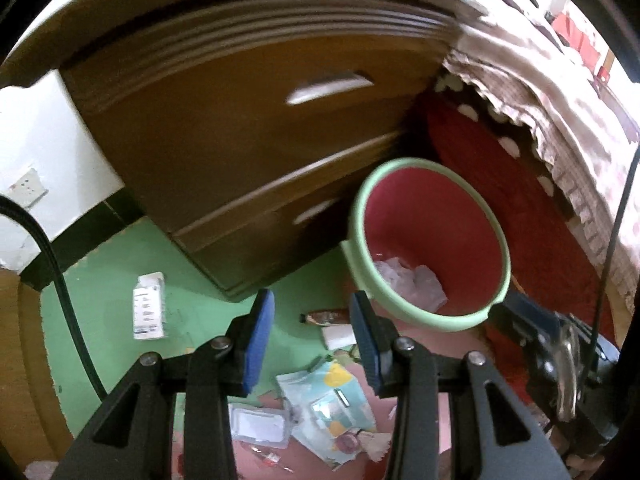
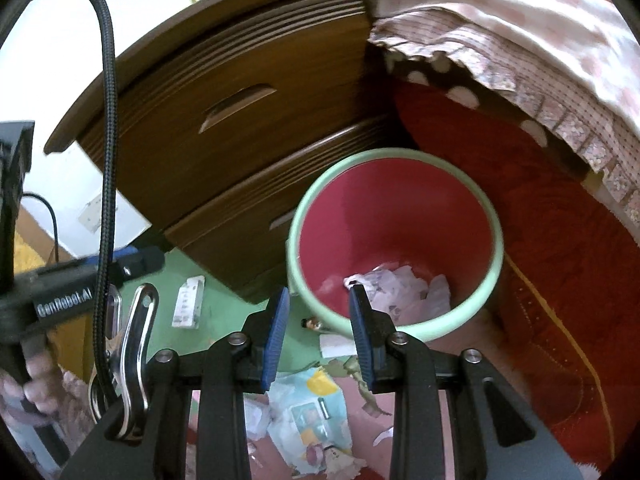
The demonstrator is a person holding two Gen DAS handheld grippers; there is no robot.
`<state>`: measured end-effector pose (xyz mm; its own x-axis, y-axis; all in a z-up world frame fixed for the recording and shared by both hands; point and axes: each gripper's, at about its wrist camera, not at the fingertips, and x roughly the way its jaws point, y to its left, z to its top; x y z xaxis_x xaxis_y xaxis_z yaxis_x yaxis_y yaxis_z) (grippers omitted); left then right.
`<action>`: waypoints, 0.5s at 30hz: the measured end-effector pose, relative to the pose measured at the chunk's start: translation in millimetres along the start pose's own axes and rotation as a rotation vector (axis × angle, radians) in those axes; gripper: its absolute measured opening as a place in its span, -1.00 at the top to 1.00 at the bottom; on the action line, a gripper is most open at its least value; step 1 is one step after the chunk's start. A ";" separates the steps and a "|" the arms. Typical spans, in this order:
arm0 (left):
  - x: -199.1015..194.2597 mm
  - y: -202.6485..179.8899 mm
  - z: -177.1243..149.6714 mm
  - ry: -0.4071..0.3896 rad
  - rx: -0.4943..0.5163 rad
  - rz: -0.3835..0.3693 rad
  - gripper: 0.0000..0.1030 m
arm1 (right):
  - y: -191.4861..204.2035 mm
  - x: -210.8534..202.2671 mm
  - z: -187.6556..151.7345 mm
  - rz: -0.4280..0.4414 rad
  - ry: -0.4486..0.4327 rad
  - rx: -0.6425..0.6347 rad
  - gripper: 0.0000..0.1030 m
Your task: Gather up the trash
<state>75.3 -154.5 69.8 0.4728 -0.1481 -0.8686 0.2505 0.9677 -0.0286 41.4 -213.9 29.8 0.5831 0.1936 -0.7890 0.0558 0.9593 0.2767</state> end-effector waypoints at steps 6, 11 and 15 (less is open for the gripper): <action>-17.8 33.9 -3.4 -0.027 -0.043 0.030 0.20 | 22.1 -1.9 -5.7 0.024 0.010 -0.031 0.38; -21.7 60.6 -8.9 -0.025 -0.088 0.062 0.20 | 40.4 0.1 -7.6 0.055 0.021 -0.057 0.38; -13.8 84.2 -13.7 0.010 -0.142 0.074 0.20 | 52.5 6.1 -10.4 0.083 0.039 -0.083 0.38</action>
<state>78.3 -68.2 72.7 0.4772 -0.0744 -0.8757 0.0933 0.9951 -0.0337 39.5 -160.3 33.9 0.5511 0.2791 -0.7863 -0.0597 0.9532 0.2965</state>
